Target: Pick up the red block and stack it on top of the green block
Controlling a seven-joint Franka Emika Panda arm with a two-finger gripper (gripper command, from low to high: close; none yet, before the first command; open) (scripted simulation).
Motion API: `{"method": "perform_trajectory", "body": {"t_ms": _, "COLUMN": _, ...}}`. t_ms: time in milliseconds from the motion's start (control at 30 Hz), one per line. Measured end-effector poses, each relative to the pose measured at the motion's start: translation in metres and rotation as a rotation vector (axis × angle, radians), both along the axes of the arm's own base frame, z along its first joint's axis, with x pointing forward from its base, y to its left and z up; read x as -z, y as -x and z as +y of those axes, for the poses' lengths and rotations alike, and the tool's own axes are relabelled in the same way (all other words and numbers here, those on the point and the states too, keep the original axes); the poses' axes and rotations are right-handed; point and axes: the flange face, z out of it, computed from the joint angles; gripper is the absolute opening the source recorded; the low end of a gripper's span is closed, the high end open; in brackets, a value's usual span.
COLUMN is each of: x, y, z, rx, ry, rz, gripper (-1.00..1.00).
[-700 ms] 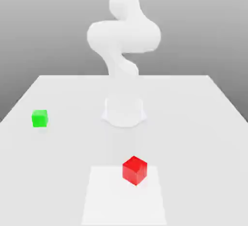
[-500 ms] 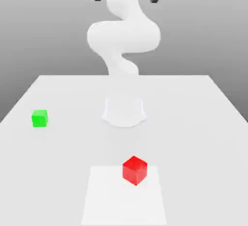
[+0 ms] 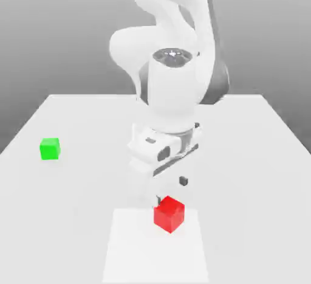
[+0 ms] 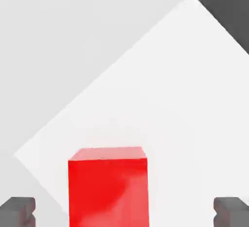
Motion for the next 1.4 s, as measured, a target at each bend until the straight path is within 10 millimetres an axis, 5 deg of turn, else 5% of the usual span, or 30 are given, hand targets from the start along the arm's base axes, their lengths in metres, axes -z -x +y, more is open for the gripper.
{"method": "perform_trajectory", "body": {"t_ms": 167, "x": 0.038, "y": 0.003, "z": -0.001, "rx": 0.001, "ry": 0.002, "rz": 0.005, "gripper": 0.00}}
{"method": "perform_trajectory", "body": {"t_ms": 200, "x": 0.042, "y": 0.004, "z": -0.001, "rx": 0.002, "ry": 0.002, "rz": 0.006, "gripper": -1.00}}
{"method": "perform_trajectory", "body": {"t_ms": 433, "x": 0.042, "y": 0.004, "z": -0.001, "rx": 0.002, "ry": 0.002, "rz": 0.008, "gripper": -1.00}}
{"method": "perform_trajectory", "body": {"t_ms": 733, "x": -0.016, "y": 0.004, "z": -0.002, "rx": 0.003, "ry": 0.001, "rz": 0.007, "gripper": -1.00}}
{"method": "perform_trajectory", "body": {"t_ms": 900, "x": -0.040, "y": 0.005, "z": -0.080, "rx": 0.313, "ry": 0.002, "rz": -0.003, "gripper": -1.00}}
{"method": "perform_trajectory", "body": {"t_ms": 1067, "x": -0.058, "y": 0.034, "z": -0.179, "rx": 0.715, "ry": 0.002, "rz": -0.013, "gripper": -1.00}}
{"method": "perform_trajectory", "body": {"t_ms": 1233, "x": -0.068, "y": 0.094, "z": -0.264, "rx": 1.123, "ry": 0.001, "rz": -0.017, "gripper": -1.00}}
{"method": "perform_trajectory", "body": {"t_ms": 1400, "x": -0.071, "y": 0.176, "z": -0.327, "rx": 1.533, "ry": -0.001, "rz": -0.014, "gripper": -1.00}}
